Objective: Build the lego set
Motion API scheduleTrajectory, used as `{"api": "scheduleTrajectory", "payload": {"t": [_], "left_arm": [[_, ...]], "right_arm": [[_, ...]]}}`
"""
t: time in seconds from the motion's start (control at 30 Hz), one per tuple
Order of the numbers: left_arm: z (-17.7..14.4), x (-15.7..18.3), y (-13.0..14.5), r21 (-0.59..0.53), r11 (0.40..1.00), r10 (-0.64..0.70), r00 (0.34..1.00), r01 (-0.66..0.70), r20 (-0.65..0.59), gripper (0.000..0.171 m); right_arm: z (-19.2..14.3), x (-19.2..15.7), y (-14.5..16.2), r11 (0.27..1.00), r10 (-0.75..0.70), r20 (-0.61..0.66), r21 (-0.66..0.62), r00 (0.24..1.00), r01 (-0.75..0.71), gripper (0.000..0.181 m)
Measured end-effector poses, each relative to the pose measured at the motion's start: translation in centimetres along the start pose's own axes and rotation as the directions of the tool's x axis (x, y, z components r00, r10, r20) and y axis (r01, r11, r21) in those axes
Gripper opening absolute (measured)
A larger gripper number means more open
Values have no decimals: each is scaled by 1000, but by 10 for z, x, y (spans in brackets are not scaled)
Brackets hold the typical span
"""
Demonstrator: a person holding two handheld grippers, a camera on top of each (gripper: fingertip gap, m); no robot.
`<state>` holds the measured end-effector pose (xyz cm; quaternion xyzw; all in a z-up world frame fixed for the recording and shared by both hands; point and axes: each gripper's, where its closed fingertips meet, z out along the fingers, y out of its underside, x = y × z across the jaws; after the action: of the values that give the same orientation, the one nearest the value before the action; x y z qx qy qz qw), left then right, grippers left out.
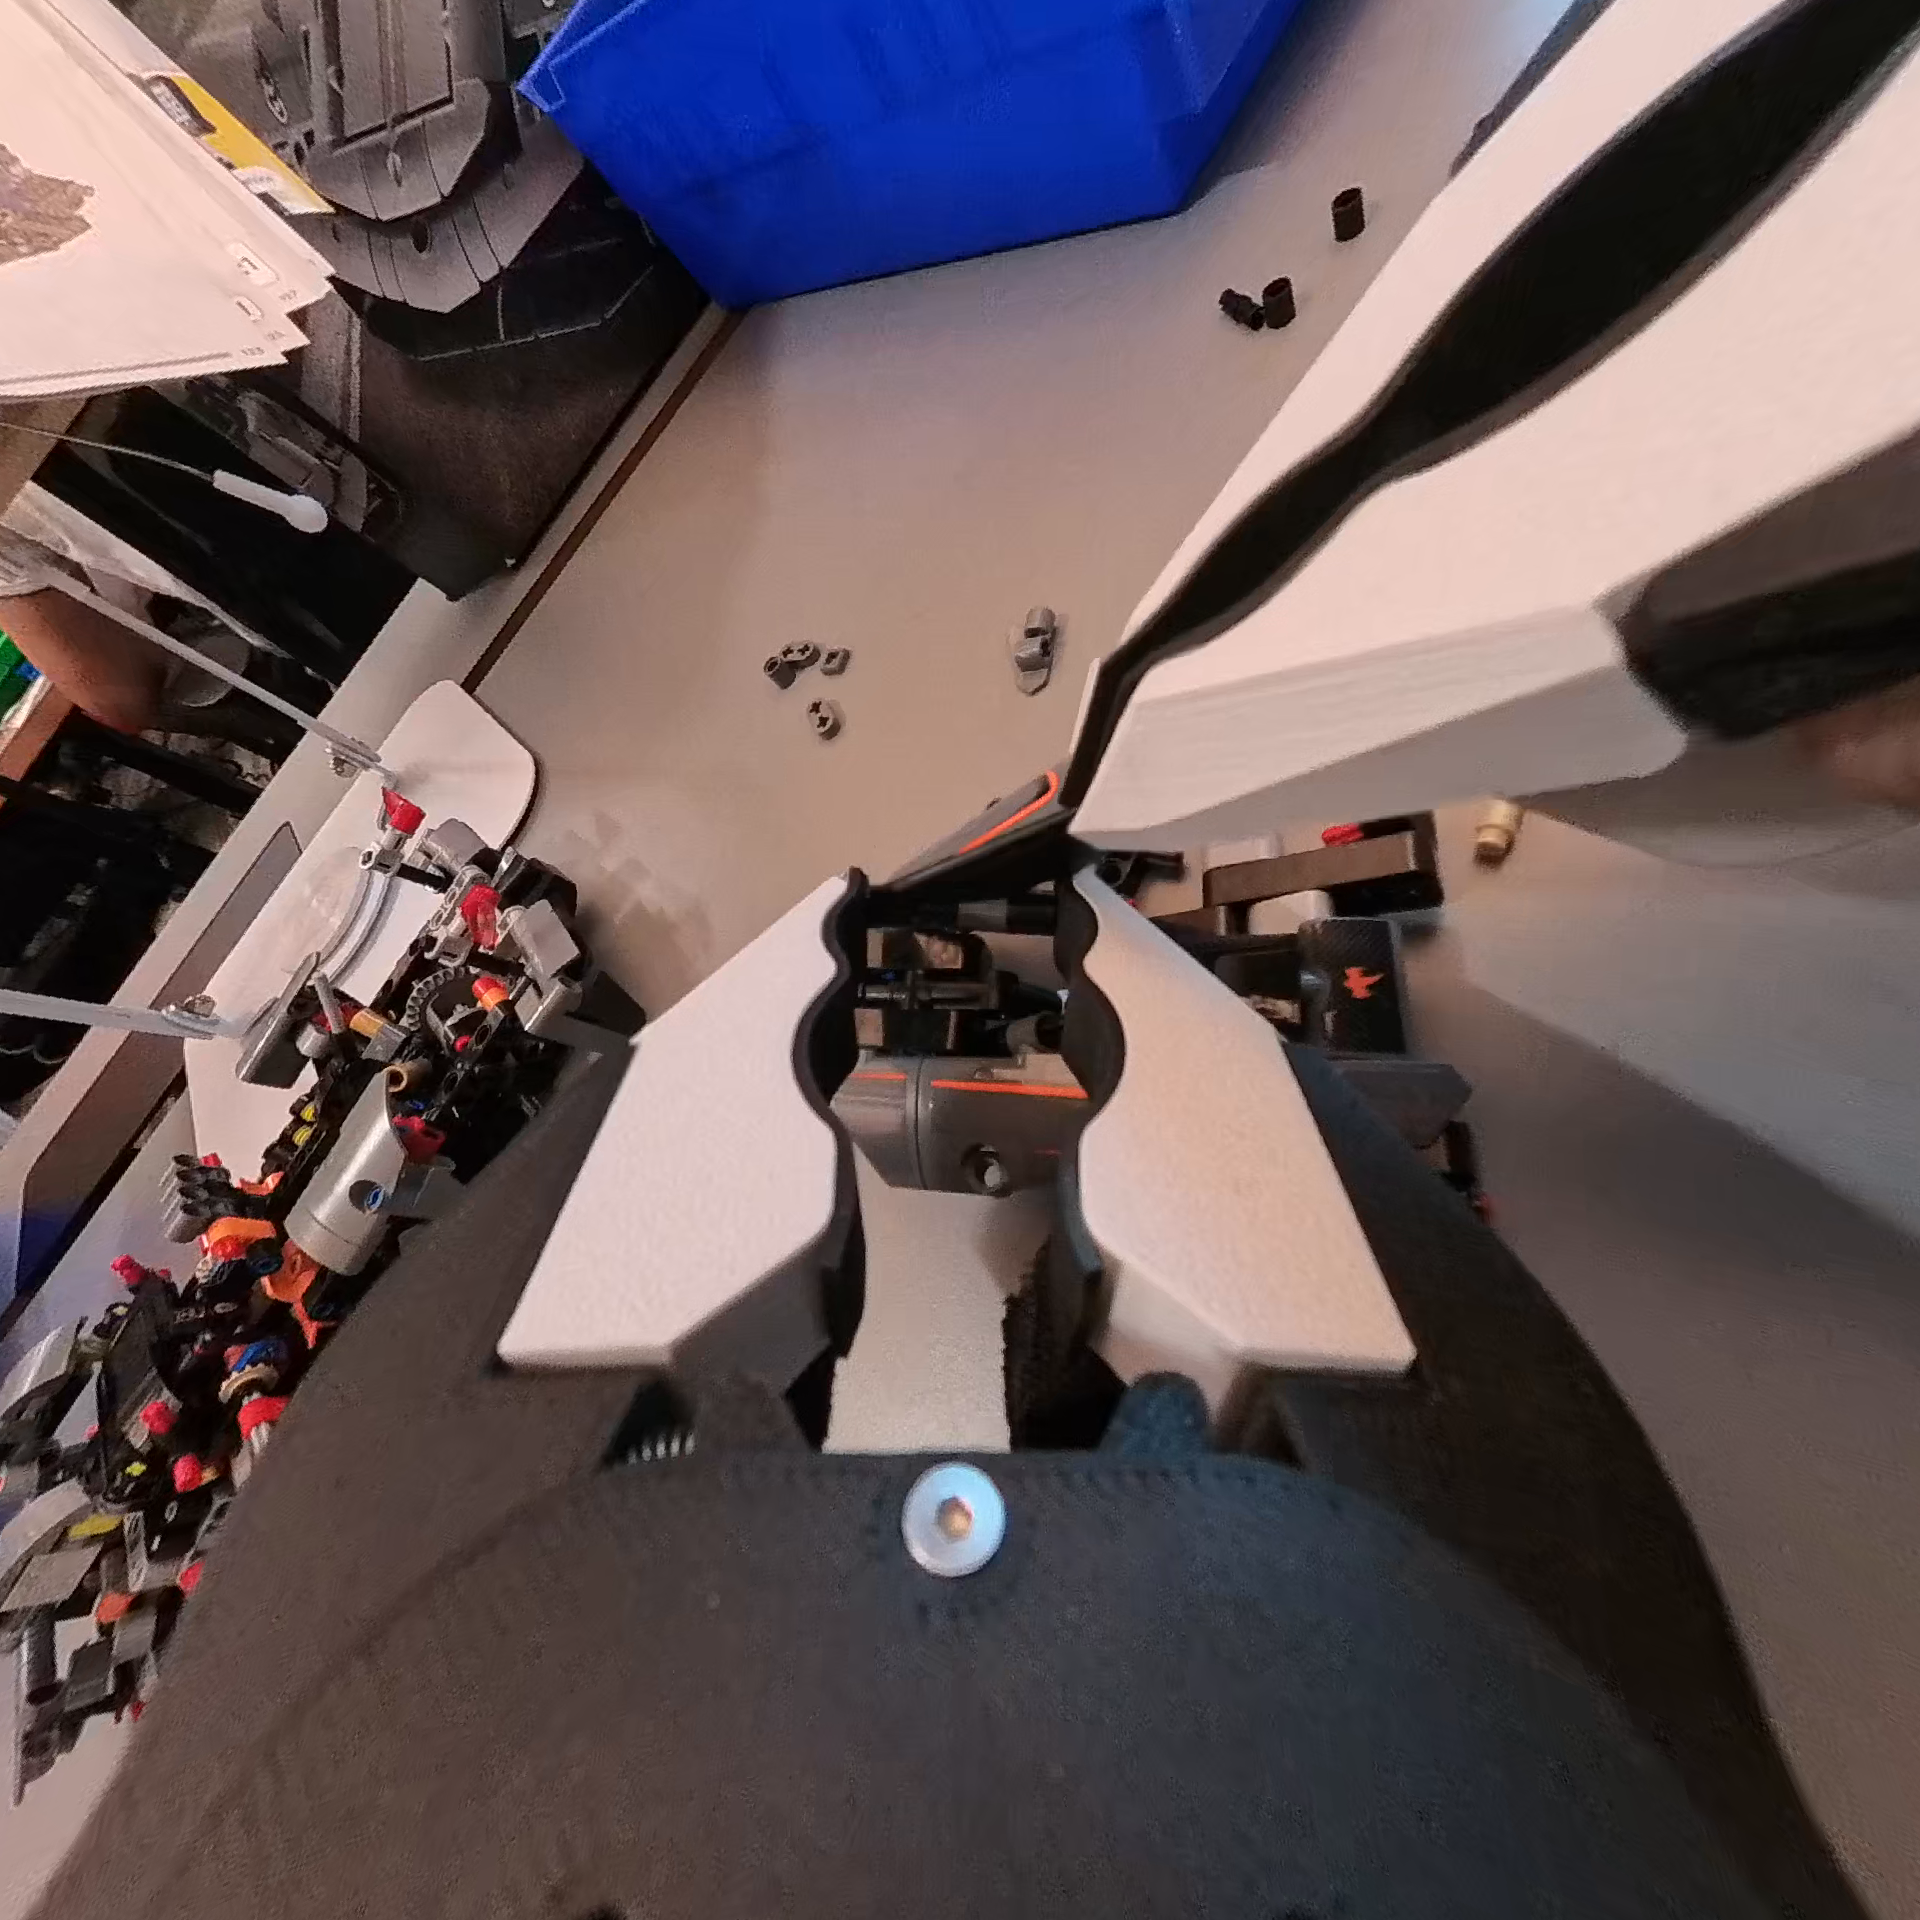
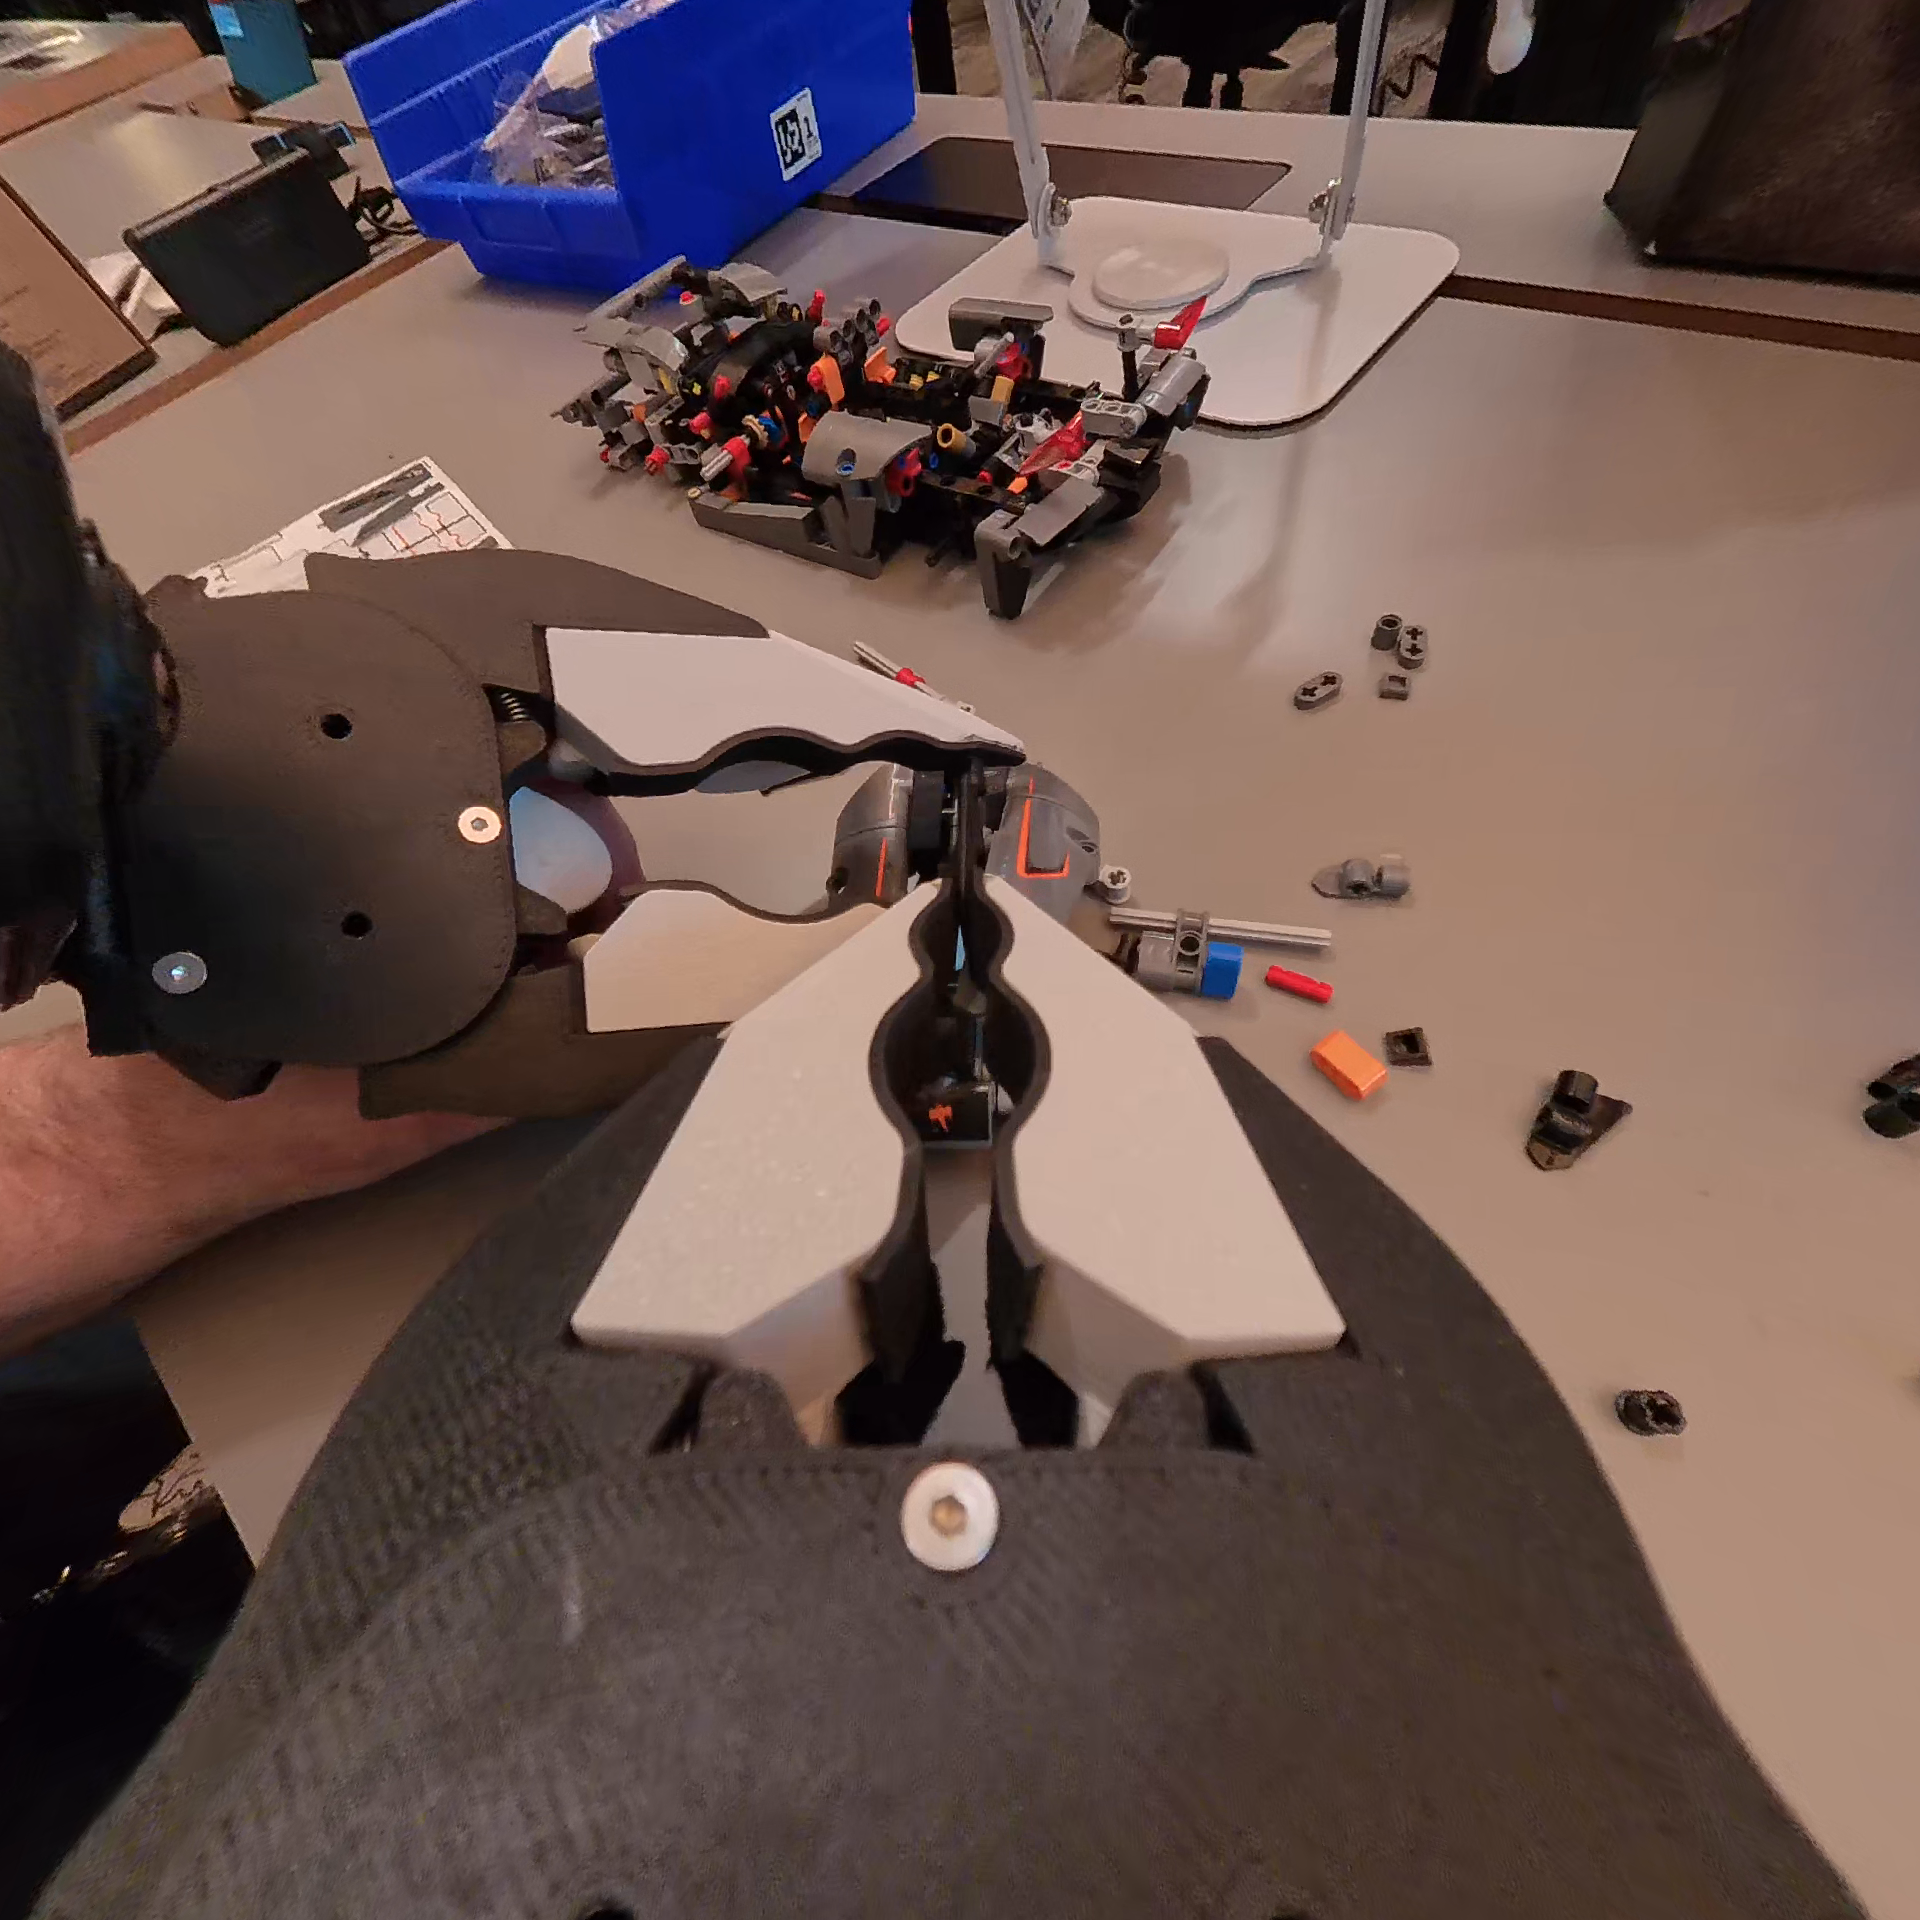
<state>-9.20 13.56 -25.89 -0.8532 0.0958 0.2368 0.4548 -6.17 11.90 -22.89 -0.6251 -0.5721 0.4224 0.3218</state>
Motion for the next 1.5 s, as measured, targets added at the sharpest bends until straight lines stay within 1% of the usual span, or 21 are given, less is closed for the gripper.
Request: {"api": "scheduleTrajectory", "payload": {"t": [0.2, 0.6, 0.83, 0.87, 0.93, 1.03, 1.07, 1.17, 1.5], "left_arm": [[1, 1, 0, -5, 1000, 4, 1000, -4, -11, 33], [3, 2, -1, -10, 1000, 13, 1000, -13, -16, 33], [3, 2, -1, -9, 1000, 19, 999, -20, -32, 33], [4, 2, -1, -9, 1000, 22, 999, -22, -33, 33], [4, 2, -1, -8, 999, 30, 999, -31, -34, 33], [5, 2, -2, -8, 999, 39, 999, -39, -36, 33], [5, 2, -2, -9, 999, 43, 998, -44, -37, 33], [6, 2, -3, -12, 998, 58, 998, -59, -36, 33], [8, 1, -5, -5, 997, 82, 996, -82, -35, 34]], "right_arm": [[-1, 0, 1, 1000, 8, -4, -4, 1000, -8, 0], [-1, 4, 1, 995, 84, -7, 50, 996, -84, 0], [0, 1, 1, 995, 82, 12, 49, 997, -83, 0], [0, 0, 1, 996, 70, 16, 45, 997, -70, 2], [0, 0, 0, 999, 32, 3, 34, 999, -32, 16], [-1, -2, -1, 998, -68, -16, -9, 998, 68, 8], [-1, -3, -1, 995, -99, -24, -17, 995, 98, 1], [-1, -2, 0, 990, -135, -40, -46, 990, 133, 0], [-1, 3, -1, 997, 73, 22, 17, 997, -73, 0]]}}
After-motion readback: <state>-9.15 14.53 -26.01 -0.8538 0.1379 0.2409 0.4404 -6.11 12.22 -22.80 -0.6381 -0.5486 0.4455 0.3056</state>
